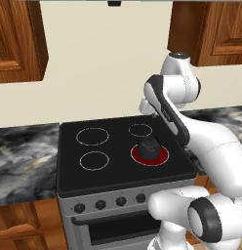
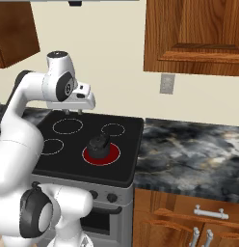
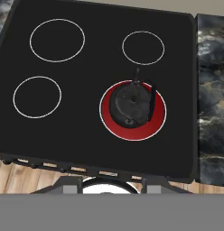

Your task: The kettle is done boiling. Turn off the stove, then wait for 300 timesteps before moving the kettle to the dining table.

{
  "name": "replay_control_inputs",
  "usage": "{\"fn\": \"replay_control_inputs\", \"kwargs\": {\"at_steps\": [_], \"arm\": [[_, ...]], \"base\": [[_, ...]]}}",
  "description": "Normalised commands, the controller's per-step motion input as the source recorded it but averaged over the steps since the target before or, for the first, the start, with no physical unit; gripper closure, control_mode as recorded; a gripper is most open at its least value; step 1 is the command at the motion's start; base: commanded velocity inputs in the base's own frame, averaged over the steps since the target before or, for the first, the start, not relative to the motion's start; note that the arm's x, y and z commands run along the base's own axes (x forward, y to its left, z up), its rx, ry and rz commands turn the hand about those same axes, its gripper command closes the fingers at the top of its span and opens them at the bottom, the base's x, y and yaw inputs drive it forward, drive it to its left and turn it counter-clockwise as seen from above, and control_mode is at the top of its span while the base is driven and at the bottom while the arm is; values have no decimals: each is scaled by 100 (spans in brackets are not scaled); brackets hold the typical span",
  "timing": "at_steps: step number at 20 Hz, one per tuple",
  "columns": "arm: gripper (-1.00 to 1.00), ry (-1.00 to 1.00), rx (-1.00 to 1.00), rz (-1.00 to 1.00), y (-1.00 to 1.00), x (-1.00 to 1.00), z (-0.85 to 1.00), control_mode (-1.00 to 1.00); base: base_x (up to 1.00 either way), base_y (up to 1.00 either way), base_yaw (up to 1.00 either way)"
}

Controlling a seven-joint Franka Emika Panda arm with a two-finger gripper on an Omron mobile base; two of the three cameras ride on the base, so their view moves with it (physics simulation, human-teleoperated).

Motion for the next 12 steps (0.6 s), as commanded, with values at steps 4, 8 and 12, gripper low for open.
{"fn": "replay_control_inputs", "kwargs": {"at_steps": [4, 8, 12], "arm": [[-100, 0, 0, 0, 0, 0, 0, -100], [-100, 0, 0, 0, 0, 0, 0, -100], [-100, 0, 0, 0, 0, 0, 0, -100]], "base": [[0, 0, 0], [0, 0, 0], [0, 0, 0]]}}
